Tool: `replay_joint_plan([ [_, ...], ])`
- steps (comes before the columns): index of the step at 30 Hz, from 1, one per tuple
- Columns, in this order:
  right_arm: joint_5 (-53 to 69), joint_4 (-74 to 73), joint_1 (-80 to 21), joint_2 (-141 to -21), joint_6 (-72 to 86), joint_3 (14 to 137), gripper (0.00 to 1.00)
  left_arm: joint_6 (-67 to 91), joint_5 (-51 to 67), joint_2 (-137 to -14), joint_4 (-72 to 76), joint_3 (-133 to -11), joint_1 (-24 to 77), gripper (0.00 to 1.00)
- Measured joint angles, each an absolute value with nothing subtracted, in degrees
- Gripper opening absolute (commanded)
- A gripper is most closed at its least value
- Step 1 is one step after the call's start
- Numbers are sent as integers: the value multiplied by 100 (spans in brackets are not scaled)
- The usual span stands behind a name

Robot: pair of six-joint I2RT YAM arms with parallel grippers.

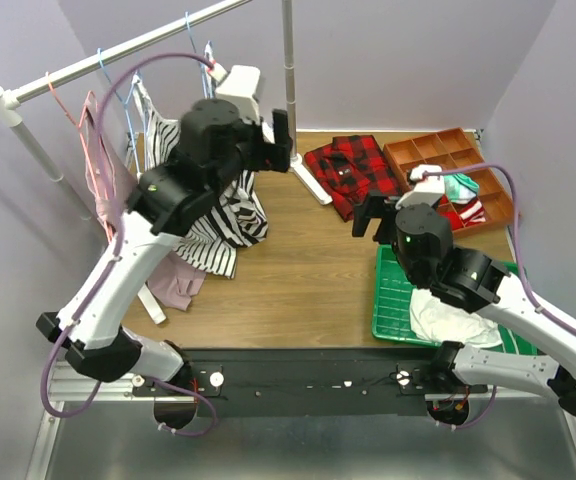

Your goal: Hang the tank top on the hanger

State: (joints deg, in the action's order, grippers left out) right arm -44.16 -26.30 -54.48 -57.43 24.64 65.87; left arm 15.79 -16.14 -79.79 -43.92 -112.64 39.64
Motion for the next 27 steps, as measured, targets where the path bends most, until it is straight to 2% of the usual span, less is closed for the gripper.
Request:
replay_joint_plan([
  [4,-4731,-2832,-5448,-5347,2980,5924,100,1699,-1625,-8009,-3957,-10149,4241,99],
  [12,-5050,-3409,-5448,-4853,4191,4954,100,2335,-1632,-7891,-2657,-6965,4805,99],
  [18,-5048,-3450,-5448,-4803,4637,4547,100,2853,-1890,-7511,-1979,-5358,5236,99],
  [22,-5041,-3382,-5448,-4888,4792,4460,100,3100,-2071,-7011,-1684,-4766,5509,99],
  [27,-5041,-3194,-5448,-4895,4864,4217,100,3249,-2333,-6683,-1404,-4584,5878,99],
])
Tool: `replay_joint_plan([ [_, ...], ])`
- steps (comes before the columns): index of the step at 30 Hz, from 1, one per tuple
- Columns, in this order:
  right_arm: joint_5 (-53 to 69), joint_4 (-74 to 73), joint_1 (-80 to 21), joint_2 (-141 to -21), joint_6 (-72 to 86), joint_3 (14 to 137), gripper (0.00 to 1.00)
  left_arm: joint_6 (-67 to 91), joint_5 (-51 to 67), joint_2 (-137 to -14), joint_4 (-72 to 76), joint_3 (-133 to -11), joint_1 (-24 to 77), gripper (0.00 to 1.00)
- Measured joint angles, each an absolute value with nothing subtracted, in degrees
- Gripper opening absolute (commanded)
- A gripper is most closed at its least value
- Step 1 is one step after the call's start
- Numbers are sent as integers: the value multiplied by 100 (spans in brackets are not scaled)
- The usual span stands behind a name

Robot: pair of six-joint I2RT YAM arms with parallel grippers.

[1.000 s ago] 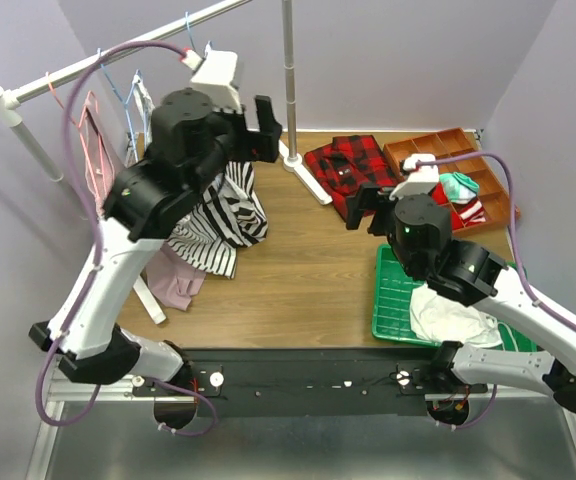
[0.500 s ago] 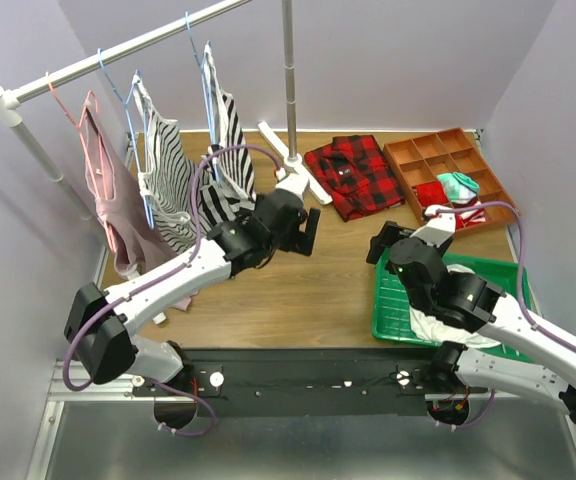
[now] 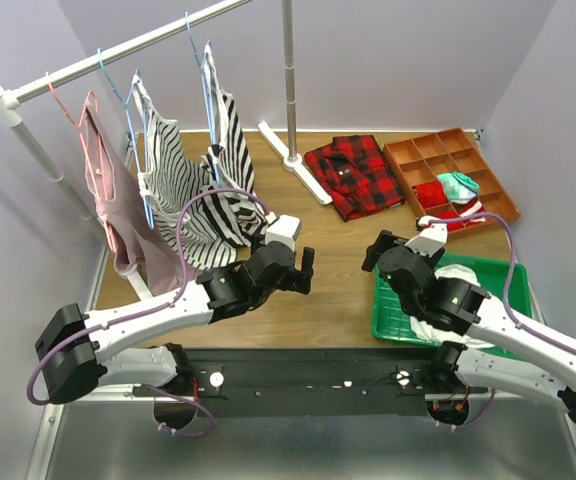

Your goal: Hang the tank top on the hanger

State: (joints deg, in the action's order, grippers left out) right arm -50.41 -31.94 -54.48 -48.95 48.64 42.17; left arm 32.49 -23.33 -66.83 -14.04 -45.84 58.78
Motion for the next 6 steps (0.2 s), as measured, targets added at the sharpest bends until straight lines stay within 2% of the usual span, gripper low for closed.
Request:
replay_joint_plan([
  [6,-5041,-3006,-5448,-4858,4860,4091,100,3312,-2390,-6427,-1157,-4344,5988,99],
])
